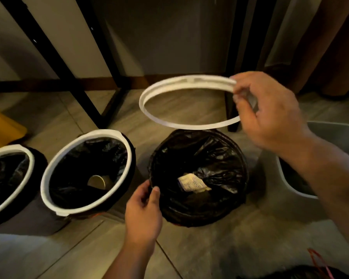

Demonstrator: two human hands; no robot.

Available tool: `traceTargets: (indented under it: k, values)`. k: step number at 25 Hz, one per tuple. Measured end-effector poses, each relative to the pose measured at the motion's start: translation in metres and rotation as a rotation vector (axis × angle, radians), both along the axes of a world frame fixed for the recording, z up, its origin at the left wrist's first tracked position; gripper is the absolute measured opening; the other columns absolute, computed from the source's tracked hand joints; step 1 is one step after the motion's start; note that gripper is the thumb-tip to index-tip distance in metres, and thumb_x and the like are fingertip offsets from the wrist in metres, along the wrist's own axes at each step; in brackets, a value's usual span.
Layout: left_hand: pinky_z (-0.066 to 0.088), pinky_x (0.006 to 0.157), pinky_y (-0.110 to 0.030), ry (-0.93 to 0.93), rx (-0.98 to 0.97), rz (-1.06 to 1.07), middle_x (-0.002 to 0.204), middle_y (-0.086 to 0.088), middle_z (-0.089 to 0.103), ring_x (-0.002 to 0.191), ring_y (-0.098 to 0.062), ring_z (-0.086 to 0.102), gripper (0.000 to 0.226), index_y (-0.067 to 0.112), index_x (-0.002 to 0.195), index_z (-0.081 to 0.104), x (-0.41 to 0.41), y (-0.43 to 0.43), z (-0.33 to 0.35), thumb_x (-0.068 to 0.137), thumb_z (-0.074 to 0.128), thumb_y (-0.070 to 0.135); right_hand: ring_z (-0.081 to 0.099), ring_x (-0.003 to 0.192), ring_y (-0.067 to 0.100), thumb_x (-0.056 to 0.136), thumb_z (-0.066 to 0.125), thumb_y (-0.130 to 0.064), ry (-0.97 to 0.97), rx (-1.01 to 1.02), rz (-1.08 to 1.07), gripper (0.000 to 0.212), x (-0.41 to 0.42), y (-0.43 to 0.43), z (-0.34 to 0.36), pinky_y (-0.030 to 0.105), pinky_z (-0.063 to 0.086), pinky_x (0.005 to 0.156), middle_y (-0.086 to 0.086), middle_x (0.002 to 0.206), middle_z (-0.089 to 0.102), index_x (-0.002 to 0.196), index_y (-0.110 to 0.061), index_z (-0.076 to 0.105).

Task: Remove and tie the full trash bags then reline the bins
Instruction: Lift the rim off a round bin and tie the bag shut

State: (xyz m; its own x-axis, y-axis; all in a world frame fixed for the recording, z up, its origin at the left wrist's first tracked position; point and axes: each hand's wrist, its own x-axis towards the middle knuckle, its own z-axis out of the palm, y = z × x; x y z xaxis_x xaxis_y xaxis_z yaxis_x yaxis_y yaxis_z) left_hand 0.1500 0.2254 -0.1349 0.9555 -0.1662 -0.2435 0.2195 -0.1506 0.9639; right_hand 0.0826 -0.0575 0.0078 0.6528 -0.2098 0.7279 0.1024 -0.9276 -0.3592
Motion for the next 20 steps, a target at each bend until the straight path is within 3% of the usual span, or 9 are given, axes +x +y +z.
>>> traceTargets:
  k: [2,3,7,8,10,13,16,18,20]
  values:
    - [0.056,0.072,-0.011,-0.015,0.04,0.007,0.098,0.021,0.079,0.094,0.003,0.074,0.027,0.022,0.127,0.071,0.005,-0.001,0.003,0.104,0.063,0.012,0.061,0.118,0.026,0.098,0.057,-0.001,0.021,0.066,-0.096,0.024,0.021,-0.023,-0.005,0.016,0.042,0.102,0.016,0.126,0.064,0.121,-0.004,0.064]
    - [0.058,0.076,-0.015,-0.028,0.066,0.009,0.097,0.02,0.08,0.093,0.002,0.074,0.029,0.021,0.13,0.07,0.007,0.0,0.004,0.103,0.064,0.012,0.059,0.122,0.024,0.099,0.058,-0.005,0.045,0.136,-0.139,0.027,0.027,-0.031,-0.007,0.014,0.04,0.104,0.013,0.131,0.062,0.125,-0.008,0.064]
    - [0.06,0.096,-0.041,-0.074,0.17,-0.012,0.105,0.01,0.078,0.099,-0.008,0.074,0.044,0.022,0.139,0.065,0.012,0.001,0.011,0.098,0.071,0.01,0.061,0.123,0.022,0.096,0.065,-0.018,0.192,0.431,-0.2,0.042,0.04,-0.044,-0.026,0.047,0.056,0.102,0.0,0.139,0.054,0.135,-0.028,0.053]
    - [0.06,0.094,-0.036,-0.147,0.256,-0.043,0.107,0.009,0.075,0.096,-0.005,0.072,0.043,0.025,0.137,0.067,0.013,0.001,0.014,0.096,0.072,0.011,0.061,0.123,0.023,0.094,0.066,-0.016,0.226,0.475,-0.213,0.046,0.043,-0.046,-0.029,0.049,0.056,0.1,0.0,0.139,0.053,0.134,-0.031,0.051]
    - [0.047,0.083,-0.006,-0.354,0.494,-0.109,0.105,0.015,0.063,0.088,0.005,0.062,0.04,0.03,0.129,0.071,0.013,0.002,0.022,0.092,0.076,0.014,0.06,0.121,0.025,0.09,0.066,-0.007,0.265,0.559,-0.239,0.051,0.047,-0.049,-0.033,0.048,0.058,0.097,0.002,0.138,0.052,0.131,-0.033,0.049]
    - [0.044,0.076,-0.004,-0.453,0.536,-0.119,0.099,0.014,0.061,0.086,0.005,0.059,0.036,0.037,0.115,0.074,0.009,0.006,0.032,0.089,0.078,0.015,0.057,0.122,0.021,0.088,0.066,-0.004,0.247,0.605,-0.246,0.054,0.049,-0.05,-0.038,0.032,0.057,0.089,0.0,0.138,0.048,0.129,-0.035,0.049]
    - [0.057,0.079,-0.033,-0.29,0.372,-0.063,0.092,0.01,0.07,0.081,-0.003,0.067,0.03,0.038,0.114,0.072,0.008,0.004,0.039,0.09,0.079,0.021,0.054,0.105,0.012,0.086,0.07,-0.01,0.212,0.463,-0.294,0.046,0.044,-0.047,-0.05,0.01,0.039,0.077,0.001,0.133,0.042,0.123,-0.032,0.054]
    - [0.055,0.077,-0.033,-0.216,0.301,-0.028,0.091,0.012,0.07,0.08,-0.002,0.068,0.031,0.035,0.12,0.069,0.013,0.003,0.042,0.091,0.078,0.027,0.049,0.087,0.005,0.085,0.07,-0.013,0.213,0.404,-0.308,0.032,0.038,-0.045,-0.059,0.008,0.034,0.071,0.003,0.12,0.046,0.11,-0.029,0.057]
    - [0.056,0.079,-0.034,-0.252,0.404,-0.096,0.101,0.011,0.069,0.086,-0.004,0.068,0.033,0.033,0.125,0.066,0.024,0.001,0.047,0.093,0.074,0.036,0.049,0.076,0.005,0.085,0.068,-0.018,0.277,0.384,-0.318,0.017,0.032,-0.043,-0.068,0.014,0.033,0.064,0.0,0.101,0.056,0.093,-0.028,0.058]
